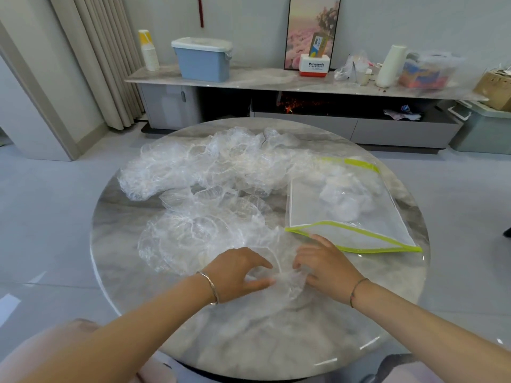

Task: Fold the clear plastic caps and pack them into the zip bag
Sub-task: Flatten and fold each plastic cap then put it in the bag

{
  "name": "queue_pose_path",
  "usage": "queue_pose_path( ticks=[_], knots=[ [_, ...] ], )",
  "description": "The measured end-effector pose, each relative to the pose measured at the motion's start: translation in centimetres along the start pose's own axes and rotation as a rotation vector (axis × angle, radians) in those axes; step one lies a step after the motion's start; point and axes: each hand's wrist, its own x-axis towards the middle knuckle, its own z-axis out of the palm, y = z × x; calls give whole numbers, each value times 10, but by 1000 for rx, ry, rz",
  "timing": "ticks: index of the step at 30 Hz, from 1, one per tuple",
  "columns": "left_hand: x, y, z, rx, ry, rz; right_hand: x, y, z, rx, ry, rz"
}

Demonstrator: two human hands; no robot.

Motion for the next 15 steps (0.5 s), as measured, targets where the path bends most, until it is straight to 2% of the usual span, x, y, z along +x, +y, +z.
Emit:
queue_pose_path(
  ticks=[2, 3, 5, 8, 12, 15],
  knots=[
    [-7, 1, 1, -42, -18, 20, -10, 1, 0, 171, -116, 198],
    [-11, 2, 2, -52, -18, 51, -14, 2, 0, 302, -117, 283],
    [-15, 4, 7, -36, -24, 109, -20, 1, -1, 487, -82, 365],
    [-16, 4, 17, 18, 12, 105, -23, -1, -3, 714, -116, 470],
    [-12, 10, 18, -88, 208, -51, -20, -4, -3, 957, -65, 576],
    [-8, 6, 17, -242, 277, -214, -16, -5, -6, 1096, -56, 646]
  ],
)
